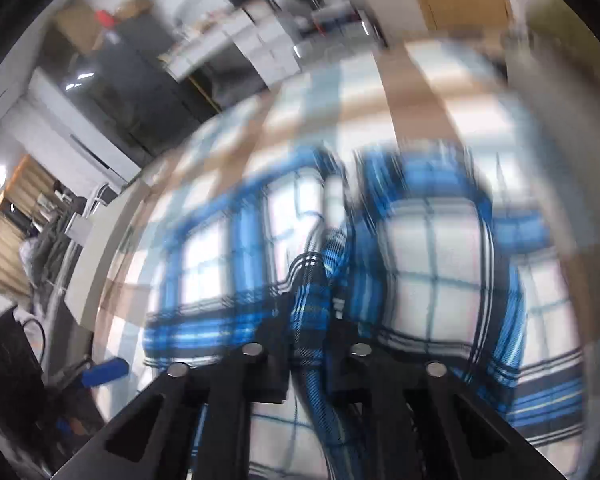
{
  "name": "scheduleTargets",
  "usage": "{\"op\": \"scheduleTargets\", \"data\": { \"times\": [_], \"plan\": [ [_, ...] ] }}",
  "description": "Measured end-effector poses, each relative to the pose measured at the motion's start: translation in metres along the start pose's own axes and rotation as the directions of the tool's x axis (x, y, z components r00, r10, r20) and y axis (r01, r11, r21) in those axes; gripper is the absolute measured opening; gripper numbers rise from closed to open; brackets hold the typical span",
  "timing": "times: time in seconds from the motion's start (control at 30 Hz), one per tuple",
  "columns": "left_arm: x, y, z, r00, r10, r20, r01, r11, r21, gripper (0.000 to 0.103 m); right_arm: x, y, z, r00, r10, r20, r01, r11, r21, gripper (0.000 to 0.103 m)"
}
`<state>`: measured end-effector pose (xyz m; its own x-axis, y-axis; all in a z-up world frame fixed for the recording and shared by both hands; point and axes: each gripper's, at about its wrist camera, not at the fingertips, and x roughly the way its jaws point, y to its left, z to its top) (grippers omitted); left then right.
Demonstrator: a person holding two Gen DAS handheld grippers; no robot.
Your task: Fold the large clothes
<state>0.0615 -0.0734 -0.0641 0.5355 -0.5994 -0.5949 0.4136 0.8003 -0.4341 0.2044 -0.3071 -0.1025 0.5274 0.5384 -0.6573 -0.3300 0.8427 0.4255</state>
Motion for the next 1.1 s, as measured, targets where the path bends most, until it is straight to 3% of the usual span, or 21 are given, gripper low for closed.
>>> {"op": "scheduleTargets", "data": {
  "times": [0.07, 0.13, 0.17, 0.23, 0.27, 0.3, 0.37, 0.4, 0.47, 0.53, 0.73, 0.9, 0.97, 1.0, 1.03, 1.07, 1.1],
  "plan": [
    [-0.014, 0.01, 0.006, 0.999, -0.025, 0.044, 0.027, 0.999, -0.041, 0.07, -0.055, 0.029, -0.002, 0.979, 0.093, 0.183, -0.071, 0.99, -0.123, 0.007],
    [-0.025, 0.018, 0.01, 0.996, -0.038, 0.077, 0.044, 0.996, -0.074, 0.07, -0.087, 0.037, -0.007, 0.957, 0.051, 0.285, -0.008, 0.989, -0.148, 0.007],
    [-0.026, 0.022, 0.012, 0.996, -0.031, 0.082, 0.038, 0.996, -0.083, 0.07, -0.092, 0.031, -0.009, 0.95, -0.007, 0.312, 0.047, 0.992, -0.12, 0.007],
    [-0.019, 0.027, 0.01, 0.997, -0.008, 0.075, 0.015, 0.995, -0.095, 0.071, -0.08, 0.011, -0.01, 0.95, -0.14, 0.28, 0.165, 0.984, -0.069, 0.007],
    [-0.012, 0.031, 0.009, 0.999, 0.005, 0.049, 0.0, 0.994, -0.108, 0.071, -0.06, -0.01, -0.012, 0.95, -0.232, 0.207, 0.24, 0.971, -0.014, 0.007],
    [0.003, 0.025, 0.011, 0.999, 0.015, 0.032, -0.011, 0.993, -0.118, 0.071, -0.05, -0.023, -0.014, 0.947, -0.274, 0.17, 0.274, 0.961, 0.025, 0.009],
    [0.025, 0.03, 0.006, 0.999, 0.035, -0.03, -0.039, 0.985, -0.167, 0.07, -0.026, -0.054, -0.021, 0.941, -0.335, 0.045, 0.329, 0.938, 0.105, 0.023],
    [0.029, 0.032, 0.004, 0.998, 0.034, -0.05, -0.043, 0.983, -0.181, 0.07, -0.027, -0.057, -0.023, 0.946, -0.321, 0.043, 0.313, 0.941, 0.124, 0.03],
    [0.033, 0.034, 0.002, 0.997, 0.014, -0.07, -0.028, 0.979, -0.203, 0.07, -0.046, -0.05, -0.029, 0.952, -0.29, 0.1, 0.28, 0.955, 0.1, 0.032],
    [0.035, 0.033, 0.001, 0.997, -0.019, -0.075, 0.002, 0.976, -0.219, 0.07, -0.062, -0.044, -0.036, 0.948, -0.287, 0.134, 0.28, 0.957, 0.07, 0.051],
    [0.052, 0.03, 0.002, 0.986, -0.126, -0.11, 0.089, 0.953, -0.29, 0.07, -0.074, -0.06, -0.06, 0.977, -0.196, 0.078, 0.183, 0.971, 0.154, 0.055],
    [0.056, 0.018, -0.002, 0.973, -0.156, -0.169, 0.107, 0.958, -0.267, 0.071, -0.093, -0.057, -0.077, 0.987, -0.118, 0.114, 0.102, 0.986, 0.135, 0.054],
    [0.065, 0.013, -0.006, 0.961, -0.157, -0.225, 0.103, 0.966, -0.235, 0.071, -0.084, -0.06, -0.079, 0.985, -0.157, 0.072, 0.148, 0.982, 0.118, 0.05],
    [0.067, 0.01, -0.009, 0.957, -0.144, -0.251, 0.092, 0.973, -0.211, 0.071, -0.079, -0.061, -0.08, 0.985, -0.166, 0.049, 0.16, 0.981, 0.113, 0.038],
    [0.068, 0.008, -0.011, 0.955, -0.13, -0.265, 0.082, 0.979, -0.186, 0.071, -0.073, -0.061, -0.08, 0.985, -0.168, 0.027, 0.165, 0.982, 0.094, 0.009],
    [0.065, 0.005, -0.012, 0.958, -0.11, -0.265, 0.073, 0.986, -0.147, 0.071, -0.071, -0.059, -0.08, 0.986, -0.168, 0.017, 0.166, 0.984, 0.068, 0.002],
    [0.063, 0.004, -0.012, 0.958, -0.099, -0.269, 0.066, 0.989, -0.13, 0.071, -0.077, -0.051, -0.08, 0.983, -0.176, 0.043, 0.174, 0.984, 0.033, 0.001]
  ]
}}
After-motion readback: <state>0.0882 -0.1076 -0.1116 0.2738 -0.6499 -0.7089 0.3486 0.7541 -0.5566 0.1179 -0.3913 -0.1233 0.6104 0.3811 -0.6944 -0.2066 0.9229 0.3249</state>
